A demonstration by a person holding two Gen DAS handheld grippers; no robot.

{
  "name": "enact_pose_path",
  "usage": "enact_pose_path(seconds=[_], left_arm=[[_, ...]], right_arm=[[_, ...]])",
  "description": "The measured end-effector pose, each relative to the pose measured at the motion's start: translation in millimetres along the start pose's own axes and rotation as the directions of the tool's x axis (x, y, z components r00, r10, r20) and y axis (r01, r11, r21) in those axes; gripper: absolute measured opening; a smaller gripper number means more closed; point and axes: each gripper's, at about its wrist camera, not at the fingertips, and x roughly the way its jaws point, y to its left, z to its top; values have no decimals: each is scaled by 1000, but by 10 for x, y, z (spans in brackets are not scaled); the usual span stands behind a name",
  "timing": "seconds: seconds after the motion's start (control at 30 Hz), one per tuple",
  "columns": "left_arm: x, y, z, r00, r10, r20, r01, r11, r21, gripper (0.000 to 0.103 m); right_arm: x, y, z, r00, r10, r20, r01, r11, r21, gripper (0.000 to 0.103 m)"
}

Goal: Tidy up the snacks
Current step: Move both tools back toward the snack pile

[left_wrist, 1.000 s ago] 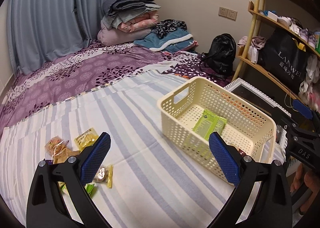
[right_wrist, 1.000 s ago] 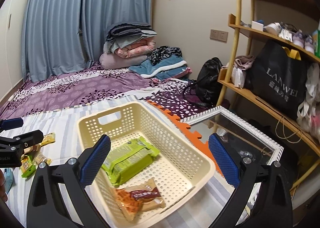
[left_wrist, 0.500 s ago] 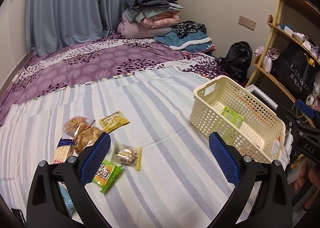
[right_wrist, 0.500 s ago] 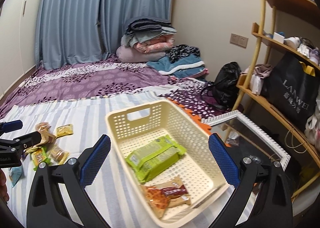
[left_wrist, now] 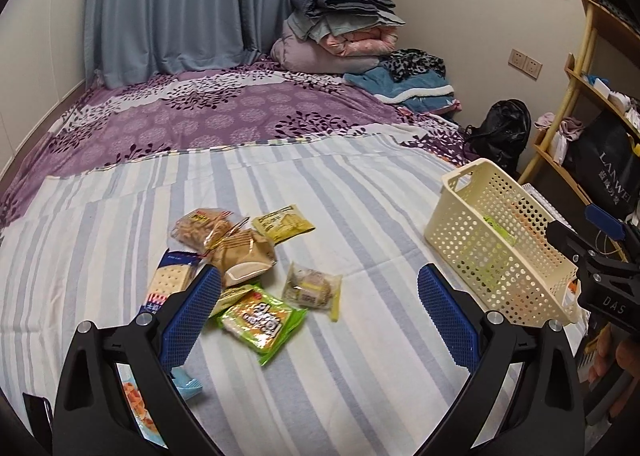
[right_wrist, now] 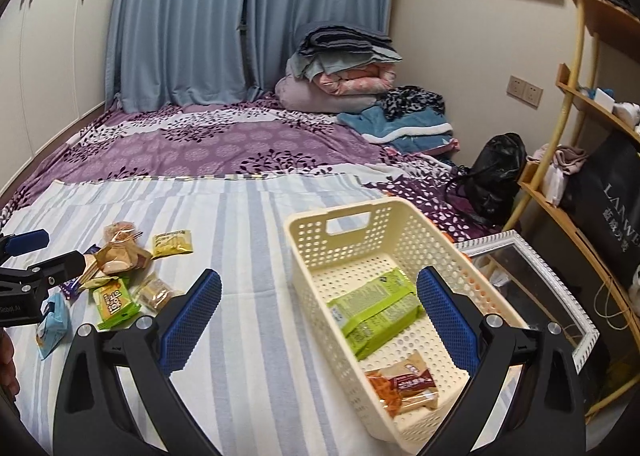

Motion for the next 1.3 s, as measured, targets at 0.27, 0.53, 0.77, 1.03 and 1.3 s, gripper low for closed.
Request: enact_pose_path(seconds=[0.27,0.53,0.77,1.03,1.3], left_arm=[[-14,312,-121,1000,28,-11,-28,998,-56,100],[-11,598,-291,997,64,-34,-68,992,-108,100],[-6,858,-471,993,101,-66,-110,983,-149,100],[-53,1286,-763,979,164,-122,-187,960,-207,100],[-10,1525,-1051,965,187,-184,-228,945,-235,100]], right_arm=[[70,341,-1,998,54,-26,-56,997,-58,97],[156,603,-58,993,99,-60,-104,990,-96,97],[254,800,-129,984,156,-92,-165,981,-107,97],[445,853,-269,940,309,-145,-311,950,7,97],[601,985,-442,916,351,-195,-355,935,16,97]])
